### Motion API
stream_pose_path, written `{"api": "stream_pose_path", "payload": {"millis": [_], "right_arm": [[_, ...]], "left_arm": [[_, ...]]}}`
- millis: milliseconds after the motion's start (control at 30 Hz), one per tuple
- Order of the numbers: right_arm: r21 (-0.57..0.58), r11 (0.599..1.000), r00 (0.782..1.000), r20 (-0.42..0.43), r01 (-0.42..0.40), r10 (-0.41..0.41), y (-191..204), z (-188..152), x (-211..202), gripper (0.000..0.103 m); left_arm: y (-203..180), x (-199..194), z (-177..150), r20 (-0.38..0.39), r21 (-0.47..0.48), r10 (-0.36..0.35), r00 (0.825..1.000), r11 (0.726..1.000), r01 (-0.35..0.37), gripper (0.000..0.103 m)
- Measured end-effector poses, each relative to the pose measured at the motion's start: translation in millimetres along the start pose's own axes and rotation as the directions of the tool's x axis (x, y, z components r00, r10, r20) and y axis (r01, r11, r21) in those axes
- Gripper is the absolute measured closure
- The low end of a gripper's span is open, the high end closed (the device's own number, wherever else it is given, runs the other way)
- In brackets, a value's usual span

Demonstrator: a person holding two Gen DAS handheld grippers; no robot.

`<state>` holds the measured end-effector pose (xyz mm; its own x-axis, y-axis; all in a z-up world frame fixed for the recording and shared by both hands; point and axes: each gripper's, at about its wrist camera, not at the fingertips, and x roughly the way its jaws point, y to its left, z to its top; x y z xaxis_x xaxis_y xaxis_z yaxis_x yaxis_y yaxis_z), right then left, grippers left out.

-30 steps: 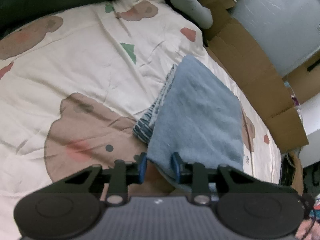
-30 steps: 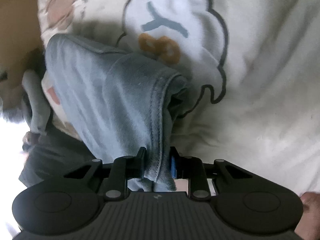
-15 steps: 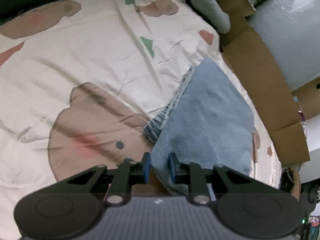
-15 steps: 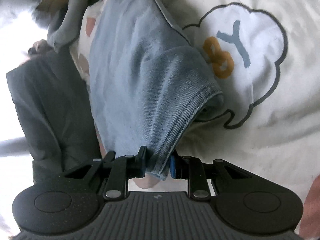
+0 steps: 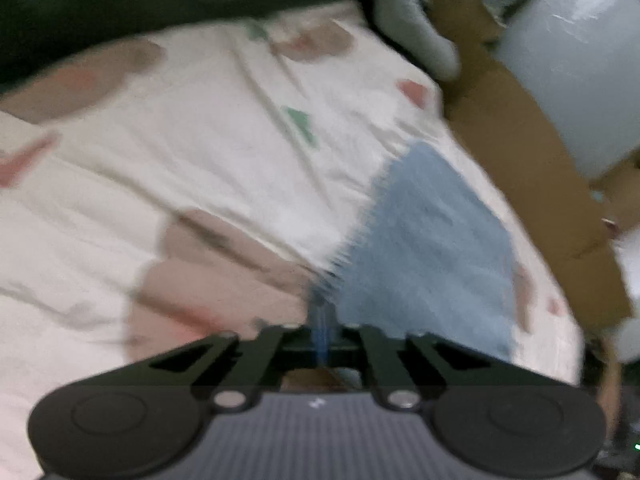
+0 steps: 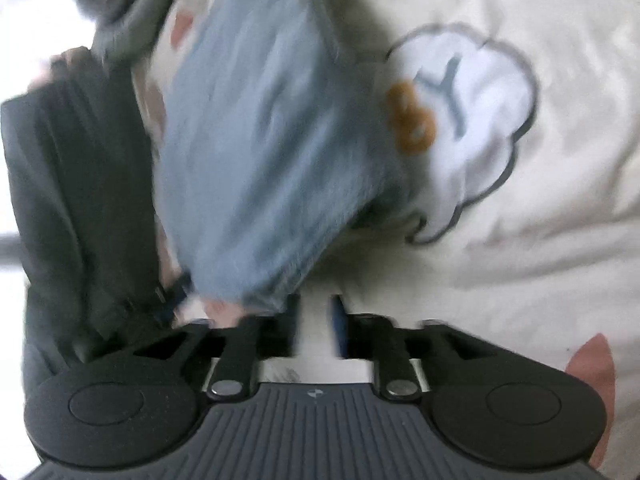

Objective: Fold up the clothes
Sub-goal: 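Lift the jeans edge with the right gripper while the left gripper opens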

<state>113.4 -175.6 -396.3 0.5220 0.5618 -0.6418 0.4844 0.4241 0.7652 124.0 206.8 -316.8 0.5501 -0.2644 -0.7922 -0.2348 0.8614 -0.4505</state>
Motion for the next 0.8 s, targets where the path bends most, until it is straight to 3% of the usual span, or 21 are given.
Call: {"api": "stream_pose_path", "payload": {"millis": [133,200,300,367,400,433,500,800], "right_arm": [[0.115,0.991,0.993,0.1,-0.067,0.056,-13,17,-20,0.059],[0.143,0.988,0.993,0.108,-0.06,0.045,-17,19,-20,0.059],[0.196,0.979,0.992,0.125,-0.05,0.025,-25,21,-15,0.059],[0.256,0.964,0.988,0.147,-0.078,0.041,-31,19,-5,0.061],[0.284,0.954,0.985,0.162,-0.096,0.051,-35,17,-1,0.081],[0.31,0.944,0.982,0.178,-0.112,0.058,-39,13,0,0.091],[0.321,0.939,0.977,0.203,-0.126,0.061,-42,3,-6,0.095],[0.409,0.895,0.969,0.232,-0.178,0.087,-41,-17,-10,0.098]], "left_arm": [[6,-9,8,0.013,-0.013,0.002,1.0,1.0,-0.002,0.103],[6,-10,12,0.007,-0.005,-0.004,1.0,1.0,0.004,0.1],[-2,-13,17,0.011,0.041,-0.011,1.0,0.999,0.011,0.082],[-11,-13,19,0.019,0.075,-0.021,1.0,0.997,0.019,0.058],[-15,-13,20,0.023,0.092,-0.026,0.999,0.995,0.023,0.055],[-19,-12,21,0.025,0.106,-0.03,0.999,0.994,0.027,0.054],[-25,-9,24,0.026,0.125,-0.039,0.999,0.992,0.035,0.054],[-47,18,32,0.003,0.208,-0.048,0.999,0.977,0.047,0.054]]}}
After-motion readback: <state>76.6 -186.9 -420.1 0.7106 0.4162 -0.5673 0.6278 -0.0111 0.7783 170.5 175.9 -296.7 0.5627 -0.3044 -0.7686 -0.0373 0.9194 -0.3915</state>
